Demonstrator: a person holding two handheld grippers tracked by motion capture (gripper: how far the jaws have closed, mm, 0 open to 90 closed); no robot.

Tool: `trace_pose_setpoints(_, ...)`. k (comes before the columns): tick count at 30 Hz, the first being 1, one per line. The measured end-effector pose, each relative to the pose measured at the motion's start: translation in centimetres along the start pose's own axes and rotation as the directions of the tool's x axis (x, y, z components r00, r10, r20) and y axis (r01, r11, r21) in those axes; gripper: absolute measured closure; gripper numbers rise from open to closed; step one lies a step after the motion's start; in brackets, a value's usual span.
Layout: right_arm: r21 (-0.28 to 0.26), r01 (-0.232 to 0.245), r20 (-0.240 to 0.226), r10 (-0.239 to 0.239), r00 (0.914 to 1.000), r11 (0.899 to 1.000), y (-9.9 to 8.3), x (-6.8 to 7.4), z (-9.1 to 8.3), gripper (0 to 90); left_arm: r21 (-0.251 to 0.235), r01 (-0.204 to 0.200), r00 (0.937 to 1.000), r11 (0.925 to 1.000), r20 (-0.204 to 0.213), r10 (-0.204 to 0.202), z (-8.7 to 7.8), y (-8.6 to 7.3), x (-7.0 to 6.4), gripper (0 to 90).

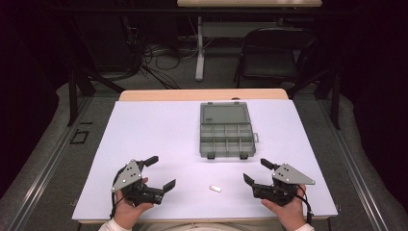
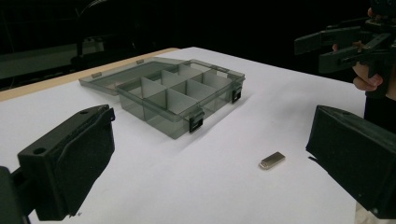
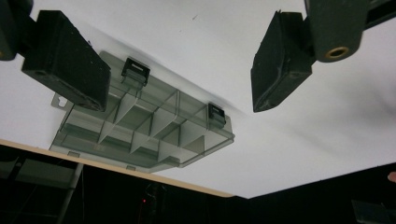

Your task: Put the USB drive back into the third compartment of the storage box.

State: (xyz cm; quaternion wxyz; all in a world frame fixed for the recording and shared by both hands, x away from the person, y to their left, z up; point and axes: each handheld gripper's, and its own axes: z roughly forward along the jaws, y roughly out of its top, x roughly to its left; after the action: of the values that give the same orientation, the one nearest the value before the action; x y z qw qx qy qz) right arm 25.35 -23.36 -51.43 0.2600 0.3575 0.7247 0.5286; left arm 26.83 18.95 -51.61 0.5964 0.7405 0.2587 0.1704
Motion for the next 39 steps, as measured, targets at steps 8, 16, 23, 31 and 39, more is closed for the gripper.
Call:
trace_pose_setpoints(8,0.047,0.006,-0.038,-0.004,0.9993,0.999,0.4,0.0,0.7,23.6,0.003,0.011,0.9999,0.9999,0.001,-0.011,-0.4,-0.1,0.0,0.6)
trace_pose_setpoints(16,0.128,0.005,-0.086,0.006,0.9963,0.992,0.6,0.3,2.0,21.5,0.012,0.022,0.9997,0.9997,0.01,-0.022,-0.3,-0.1,0.1,0.6)
trace_pose_setpoints(23,0.144,0.024,-0.115,-0.007,0.9933,0.989,1.2,0.6,2.7,26.5,0.024,0.024,0.9994,0.9994,0.025,-0.024,-0.4,-0.1,0.0,0.6)
trace_pose_setpoints(31,0.125,0.026,-0.163,-0.006,0.9866,0.992,1.6,0.7,3.0,39.2,0.024,0.026,0.9996,0.9994,0.014,-0.026,-0.2,-0.1,-0.1,0.7)
trace_pose_setpoints(39,0.136,0.032,-0.177,-0.007,0.9843,0.99,1.7,0.7,3.2,41.2,0.028,0.024,0.9996,0.9993,0.015,-0.024,-0.2,-0.1,-0.1,0.9)
